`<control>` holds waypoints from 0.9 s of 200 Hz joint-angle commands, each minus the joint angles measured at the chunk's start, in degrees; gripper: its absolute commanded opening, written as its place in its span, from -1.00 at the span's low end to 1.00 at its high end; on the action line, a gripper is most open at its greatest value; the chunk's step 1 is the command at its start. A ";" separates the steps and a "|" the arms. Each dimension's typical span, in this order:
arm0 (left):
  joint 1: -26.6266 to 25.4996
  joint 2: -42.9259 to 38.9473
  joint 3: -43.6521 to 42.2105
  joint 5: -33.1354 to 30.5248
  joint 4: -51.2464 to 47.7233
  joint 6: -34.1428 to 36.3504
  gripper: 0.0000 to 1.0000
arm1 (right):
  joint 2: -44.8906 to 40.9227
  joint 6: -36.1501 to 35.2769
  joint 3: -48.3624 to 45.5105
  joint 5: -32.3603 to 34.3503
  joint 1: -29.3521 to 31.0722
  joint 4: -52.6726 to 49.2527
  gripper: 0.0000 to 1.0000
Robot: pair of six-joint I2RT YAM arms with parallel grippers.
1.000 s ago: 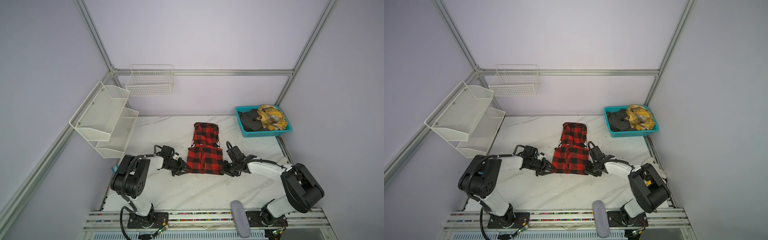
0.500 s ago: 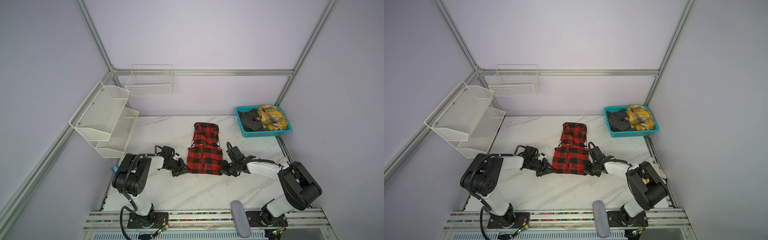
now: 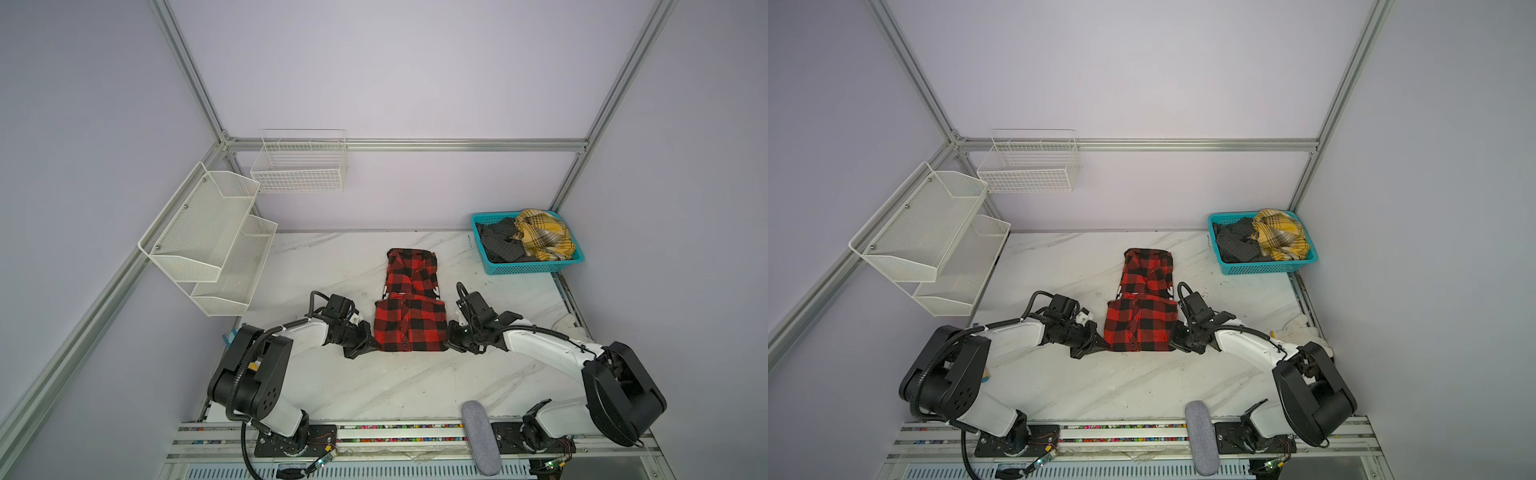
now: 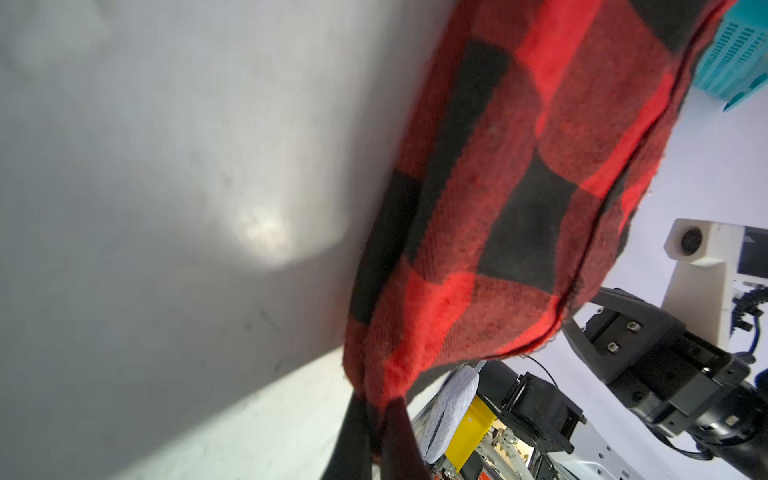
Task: Fold and stack the long sleeve shirts
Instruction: 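Grasp the nearer corners with both grippers and lift them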
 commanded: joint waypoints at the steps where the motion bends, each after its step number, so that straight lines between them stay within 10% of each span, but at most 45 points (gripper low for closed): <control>1: -0.37 -5.30 -4.67 -3.32 -6.11 -1.32 -1.00 | -6.45 1.87 -1.51 3.96 2.08 -7.91 -1.00; 81: -4.70 -26.03 -2.36 -4.02 -20.16 -5.40 -1.00 | -22.06 10.92 -2.13 6.64 10.34 -15.88 -1.00; 180: -6.83 -26.01 10.75 -6.60 -24.79 -5.92 -1.00 | -23.43 12.30 5.44 9.57 10.47 -20.63 -1.00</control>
